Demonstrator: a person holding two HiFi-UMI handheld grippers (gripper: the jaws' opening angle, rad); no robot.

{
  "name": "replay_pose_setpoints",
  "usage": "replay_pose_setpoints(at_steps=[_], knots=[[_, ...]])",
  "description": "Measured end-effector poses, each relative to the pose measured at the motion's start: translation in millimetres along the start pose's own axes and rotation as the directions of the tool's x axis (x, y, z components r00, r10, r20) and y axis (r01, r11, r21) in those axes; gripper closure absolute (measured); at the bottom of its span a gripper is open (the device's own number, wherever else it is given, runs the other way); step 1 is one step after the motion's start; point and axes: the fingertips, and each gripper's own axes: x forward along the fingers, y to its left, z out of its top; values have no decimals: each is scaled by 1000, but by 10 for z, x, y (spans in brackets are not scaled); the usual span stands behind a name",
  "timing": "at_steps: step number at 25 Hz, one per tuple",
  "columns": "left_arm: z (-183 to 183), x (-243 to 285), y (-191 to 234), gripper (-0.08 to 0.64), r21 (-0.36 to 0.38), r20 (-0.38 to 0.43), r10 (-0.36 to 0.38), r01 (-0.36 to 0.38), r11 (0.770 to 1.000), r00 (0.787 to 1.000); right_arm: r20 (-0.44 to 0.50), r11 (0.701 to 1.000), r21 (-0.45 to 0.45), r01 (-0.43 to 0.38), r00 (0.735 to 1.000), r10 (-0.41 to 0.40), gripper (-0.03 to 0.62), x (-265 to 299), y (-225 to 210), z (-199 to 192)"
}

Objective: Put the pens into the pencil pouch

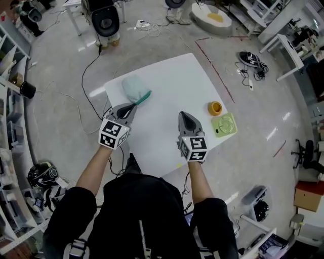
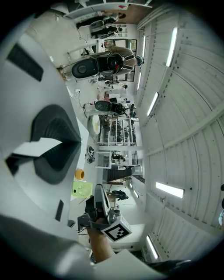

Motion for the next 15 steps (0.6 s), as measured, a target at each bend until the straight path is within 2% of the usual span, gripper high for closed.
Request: replay_pose_setpoints(at_steps=[15], knots=[[-106,-16,114,537,-1,-16,-6,6,1000,1000,5,1000,12,4,1000,-4,583,140,126,32]])
